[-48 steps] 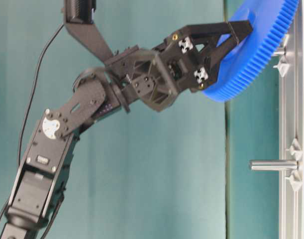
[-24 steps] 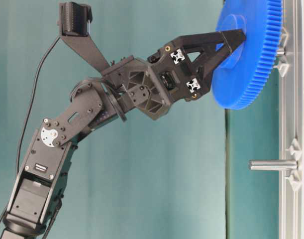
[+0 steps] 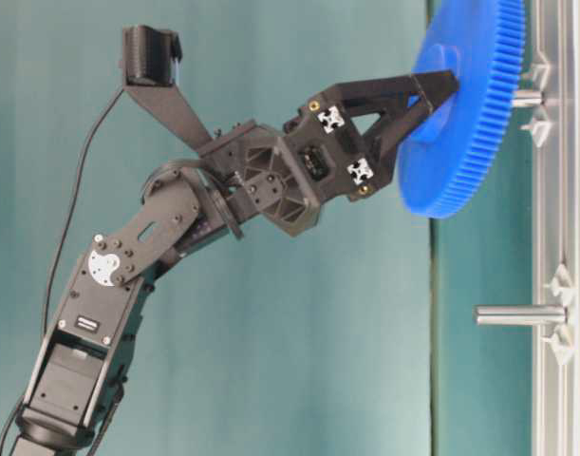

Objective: Insert the large gear onto the shaft.
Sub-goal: 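Push the gear onto the shaft with the left gripper, adjusting alignment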

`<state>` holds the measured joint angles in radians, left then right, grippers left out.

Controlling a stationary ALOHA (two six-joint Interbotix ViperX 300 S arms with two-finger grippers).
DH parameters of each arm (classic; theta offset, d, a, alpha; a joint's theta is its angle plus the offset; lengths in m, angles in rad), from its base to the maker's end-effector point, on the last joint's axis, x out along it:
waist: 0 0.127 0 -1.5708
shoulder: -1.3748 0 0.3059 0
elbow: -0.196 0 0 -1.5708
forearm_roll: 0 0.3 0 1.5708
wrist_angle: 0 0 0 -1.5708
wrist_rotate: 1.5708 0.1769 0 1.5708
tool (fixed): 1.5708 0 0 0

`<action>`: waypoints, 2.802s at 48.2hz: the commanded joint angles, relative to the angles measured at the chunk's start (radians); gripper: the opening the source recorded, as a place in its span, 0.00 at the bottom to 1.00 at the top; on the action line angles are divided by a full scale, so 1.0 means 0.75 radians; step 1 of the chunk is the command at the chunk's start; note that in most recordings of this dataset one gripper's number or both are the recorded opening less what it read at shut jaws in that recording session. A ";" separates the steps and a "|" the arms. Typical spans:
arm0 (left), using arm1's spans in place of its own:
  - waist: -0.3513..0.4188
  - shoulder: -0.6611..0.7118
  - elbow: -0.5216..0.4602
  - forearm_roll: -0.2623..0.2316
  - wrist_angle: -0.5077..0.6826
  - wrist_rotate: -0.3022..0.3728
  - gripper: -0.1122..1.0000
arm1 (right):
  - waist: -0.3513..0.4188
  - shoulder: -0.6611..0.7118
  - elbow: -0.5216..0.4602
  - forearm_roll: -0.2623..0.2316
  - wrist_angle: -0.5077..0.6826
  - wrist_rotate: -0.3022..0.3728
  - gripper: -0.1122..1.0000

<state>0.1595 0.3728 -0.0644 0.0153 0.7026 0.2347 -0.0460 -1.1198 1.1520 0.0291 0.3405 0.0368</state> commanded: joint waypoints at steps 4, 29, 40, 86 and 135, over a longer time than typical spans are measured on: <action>0.063 -0.018 -0.002 0.010 0.006 -0.002 0.83 | 0.000 0.008 -0.022 0.004 -0.018 0.012 0.81; 0.033 -0.051 0.086 0.010 0.012 -0.014 0.83 | 0.000 0.010 -0.018 0.004 -0.020 0.012 0.81; 0.027 -0.035 0.012 0.010 0.012 0.000 0.83 | -0.002 0.008 -0.018 0.004 -0.022 0.012 0.81; 0.025 0.065 -0.166 0.010 0.067 0.043 0.83 | -0.002 0.008 -0.012 0.004 -0.035 0.012 0.81; 0.022 0.022 -0.104 0.010 0.162 0.047 0.83 | -0.002 0.008 -0.012 0.004 -0.035 0.012 0.81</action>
<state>0.1595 0.4065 -0.1427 0.0169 0.8099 0.2669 -0.0460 -1.1198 1.1520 0.0307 0.3221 0.0368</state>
